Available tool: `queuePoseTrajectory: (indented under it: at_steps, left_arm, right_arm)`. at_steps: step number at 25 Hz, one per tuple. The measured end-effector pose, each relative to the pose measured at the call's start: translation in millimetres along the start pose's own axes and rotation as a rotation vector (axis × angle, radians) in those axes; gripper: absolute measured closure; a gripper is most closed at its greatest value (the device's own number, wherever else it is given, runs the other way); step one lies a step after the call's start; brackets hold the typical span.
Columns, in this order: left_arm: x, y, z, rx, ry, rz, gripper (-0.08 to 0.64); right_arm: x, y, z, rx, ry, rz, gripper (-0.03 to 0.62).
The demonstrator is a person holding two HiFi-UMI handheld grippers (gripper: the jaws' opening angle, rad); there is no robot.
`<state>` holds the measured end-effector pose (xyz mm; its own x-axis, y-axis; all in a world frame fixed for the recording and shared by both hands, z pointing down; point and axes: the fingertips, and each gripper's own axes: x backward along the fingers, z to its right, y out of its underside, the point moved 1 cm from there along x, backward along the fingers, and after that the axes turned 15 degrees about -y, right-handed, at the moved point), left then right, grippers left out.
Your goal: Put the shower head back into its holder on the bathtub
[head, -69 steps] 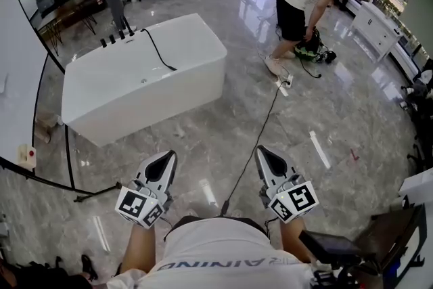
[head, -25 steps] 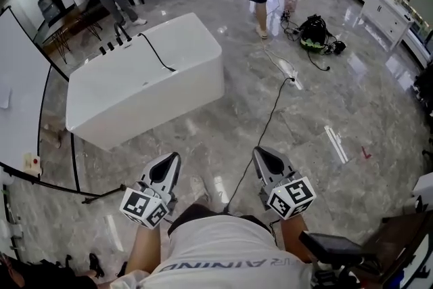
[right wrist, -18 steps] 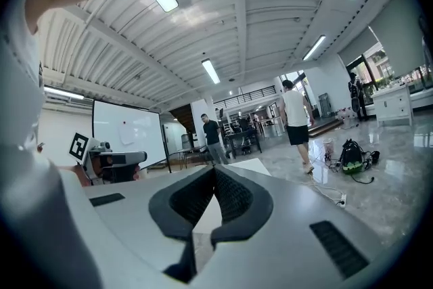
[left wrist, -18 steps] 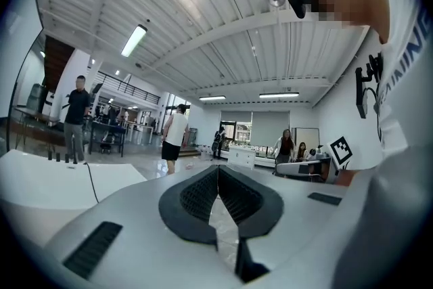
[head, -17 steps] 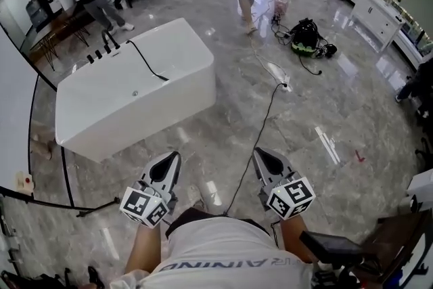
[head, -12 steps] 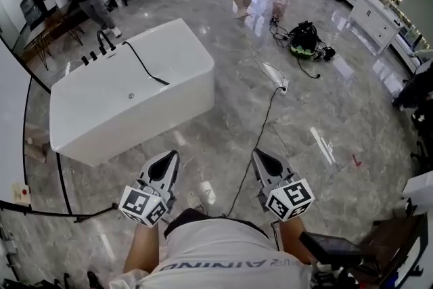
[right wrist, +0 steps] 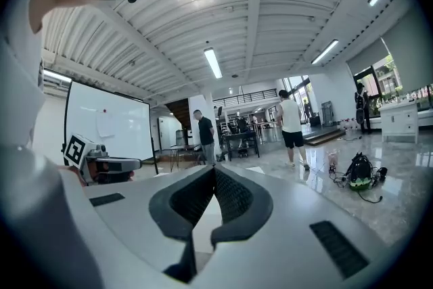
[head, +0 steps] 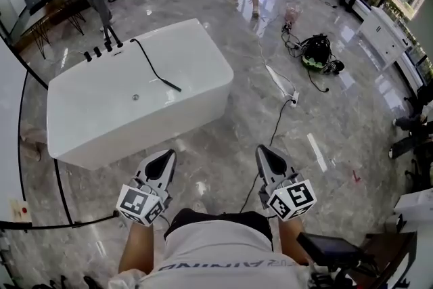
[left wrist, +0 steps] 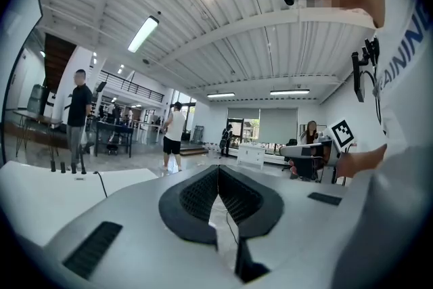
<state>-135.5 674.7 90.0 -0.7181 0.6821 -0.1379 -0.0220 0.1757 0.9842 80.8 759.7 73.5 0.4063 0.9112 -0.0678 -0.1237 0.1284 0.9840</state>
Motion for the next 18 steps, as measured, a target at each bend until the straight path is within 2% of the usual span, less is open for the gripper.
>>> queuePoseTrajectory:
  at_steps: [4,10,15,18]
  left_arm:
    - [-14,0,-41,0.022,-0.024,-0.014,0.541]
    - [-49,6,-61,0.033,-0.035,-0.036,0.541]
    - [-94,8,-71,0.047,-0.086,-0.035,0.541]
    - [-129,-4,-72,0.045,-0.118,-0.025,0.541]
  right_arm:
    - [-42,3,0,-0.005,-0.017,-0.022,0.583]
    - [-80,7,31,-0.035,-0.028,-0.035,0.583]
    - [-118,11,78,-0.047,-0.092,-0.032,0.583]
    - [-140,-2,113,-0.045,-0.131,-0.017,0.583]
